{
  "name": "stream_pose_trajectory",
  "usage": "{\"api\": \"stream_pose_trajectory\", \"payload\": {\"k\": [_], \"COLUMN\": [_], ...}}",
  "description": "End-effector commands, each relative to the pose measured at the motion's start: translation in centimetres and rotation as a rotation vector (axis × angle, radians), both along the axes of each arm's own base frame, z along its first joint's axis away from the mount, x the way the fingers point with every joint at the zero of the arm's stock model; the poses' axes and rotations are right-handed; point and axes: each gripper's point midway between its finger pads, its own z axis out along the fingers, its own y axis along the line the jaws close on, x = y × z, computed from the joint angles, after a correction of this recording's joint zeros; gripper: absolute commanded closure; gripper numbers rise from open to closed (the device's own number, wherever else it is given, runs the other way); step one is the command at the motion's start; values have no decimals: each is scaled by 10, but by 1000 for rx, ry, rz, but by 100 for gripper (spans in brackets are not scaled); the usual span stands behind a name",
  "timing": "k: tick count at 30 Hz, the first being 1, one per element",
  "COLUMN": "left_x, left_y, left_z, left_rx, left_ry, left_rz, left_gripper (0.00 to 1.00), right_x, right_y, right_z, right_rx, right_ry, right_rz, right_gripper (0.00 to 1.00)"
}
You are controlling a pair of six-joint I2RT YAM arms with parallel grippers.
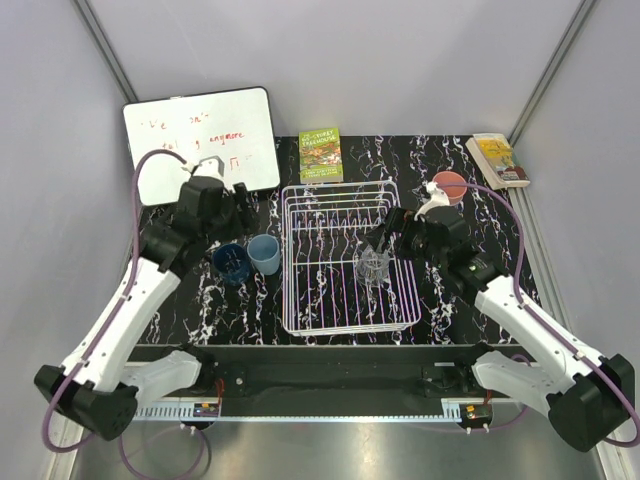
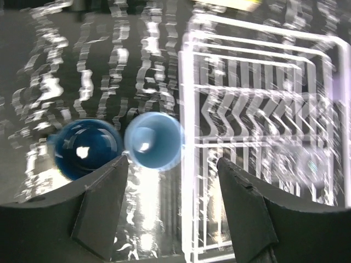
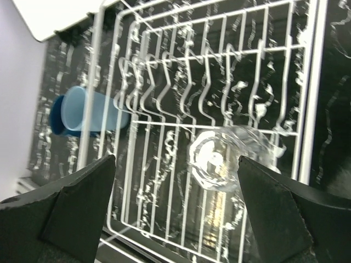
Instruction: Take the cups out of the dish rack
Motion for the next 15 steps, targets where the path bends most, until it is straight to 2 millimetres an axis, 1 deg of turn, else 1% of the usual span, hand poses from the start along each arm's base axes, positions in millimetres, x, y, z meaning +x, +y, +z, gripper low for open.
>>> {"api": "stream_pose_trajectory", "payload": {"k": [1, 2, 3, 4, 5, 6, 7, 8, 9, 10, 11, 12, 14, 15], "left_x": [-3, -4, -9, -10, -14, -16, -19, -23, -25, -27, -30, -33, -35, -40], "left_y": [-31, -33, -43, -48, -50, -61, -65, -67, -80, -85, -88, -100, -114, -127], "left_z": [17, 11, 9, 7, 0, 0, 0, -7, -4, -4, -10, -5, -8, -5], "left_rx": [-3, 15, 16, 11, 18, 4, -12, -16, -49, -69, -72, -96, -100, -107], "left_ry": [-116, -108, -109, -110, -106, -127, -139, -142, -172, -180, -182, -207, -216, -228], "left_rz": [-58, -53, -81, -86, -91, -122, -130, -135, -164, -171, -175, -204, -238, -274], "left_gripper": [29, 29, 29, 29, 29, 28, 28, 28, 28, 28, 27, 27, 27, 27], "right_x": [0, -1, -3, -5, -6, -9, -9, -10, -11, -11, -10, -9, -9, -8], "right_y": [-15, -15, -16, -17, -17, -18, -18, -18, -18, -18, -19, -22, -25, -27], "right_z": [-2, -5, -13, -18, -22, -29, -33, -36, -40, -41, -40, -34, -25, -12], "right_rx": [-113, -119, -129, -136, -137, -145, -151, -154, -159, -161, -162, -160, -155, -140], "right_ry": [-1, 9, 27, 39, 47, 64, 73, 78, 88, 90, 85, 67, 41, 6], "right_rz": [-21, -17, -15, -12, -8, -5, -4, -3, 1, -2, -11, -27, -45, -56], "right_gripper": [0, 0, 0, 0, 0, 0, 0, 1, 1, 2, 2, 2, 2, 2]}}
